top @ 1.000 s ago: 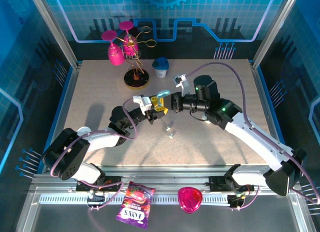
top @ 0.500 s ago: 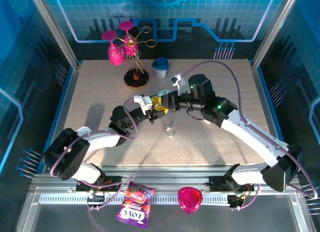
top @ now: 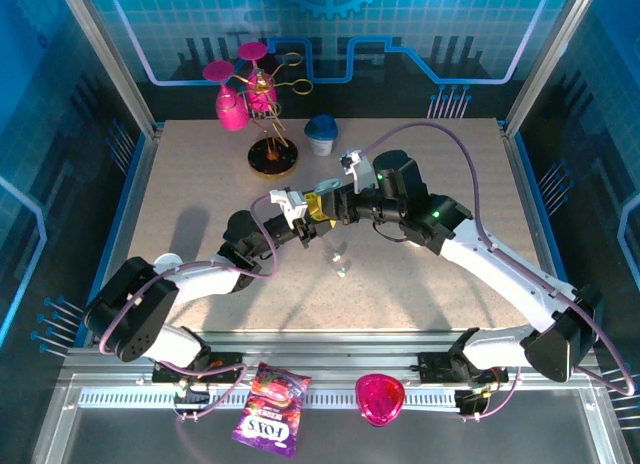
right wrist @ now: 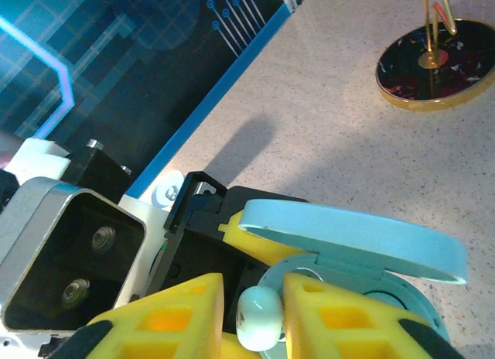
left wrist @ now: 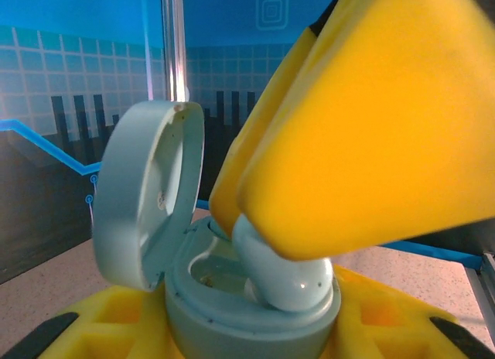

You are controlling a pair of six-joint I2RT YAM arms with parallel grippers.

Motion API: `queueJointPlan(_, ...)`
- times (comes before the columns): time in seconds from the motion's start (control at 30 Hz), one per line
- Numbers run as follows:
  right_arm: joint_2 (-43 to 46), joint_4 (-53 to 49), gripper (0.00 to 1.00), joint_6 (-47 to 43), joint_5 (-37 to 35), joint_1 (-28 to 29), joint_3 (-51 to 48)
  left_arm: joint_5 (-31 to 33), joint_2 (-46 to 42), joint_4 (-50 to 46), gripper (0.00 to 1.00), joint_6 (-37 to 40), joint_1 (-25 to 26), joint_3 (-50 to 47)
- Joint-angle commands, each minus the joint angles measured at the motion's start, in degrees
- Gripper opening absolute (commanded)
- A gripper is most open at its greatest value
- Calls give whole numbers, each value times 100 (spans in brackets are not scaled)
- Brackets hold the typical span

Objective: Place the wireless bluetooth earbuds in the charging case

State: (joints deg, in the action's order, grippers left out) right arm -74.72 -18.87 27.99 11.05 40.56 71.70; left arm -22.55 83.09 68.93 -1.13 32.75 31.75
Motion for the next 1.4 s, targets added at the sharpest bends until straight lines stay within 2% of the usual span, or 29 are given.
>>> queueJointPlan(0.0,33,-129,31,-73,-317,41,98,18,-163,158,18,33,42,174)
queueJointPlan(0.13,133,-58,37,-99,-331,45,90,22,-135,156,18,40,41,173)
queueJointPlan(0.47,650,334,59,-188,-293,40,-251,-53,-51,198,18,127,47,148)
queueJointPlan(0.63,1012,401,69,-186,-714,24,-470,-281,-56,209,19,472,39,54)
queueJointPlan(0.87,1110,130,90,-93,-1036,-180,-409,-658,-291,-234,19,1144,45,-63)
queueJointPlan(0.97,943,-167,91,9,-1006,-327,-242,-744,-470,-533,19,1340,41,-85)
queueJointPlan(1.23,487,-657,89,133,-1006,-390,27,-835,-505,-257,19,1413,40,-175)
queueJointPlan(1.37,592,-622,88,171,-938,-391,-179,-620,-477,-213,19,1251,47,-152)
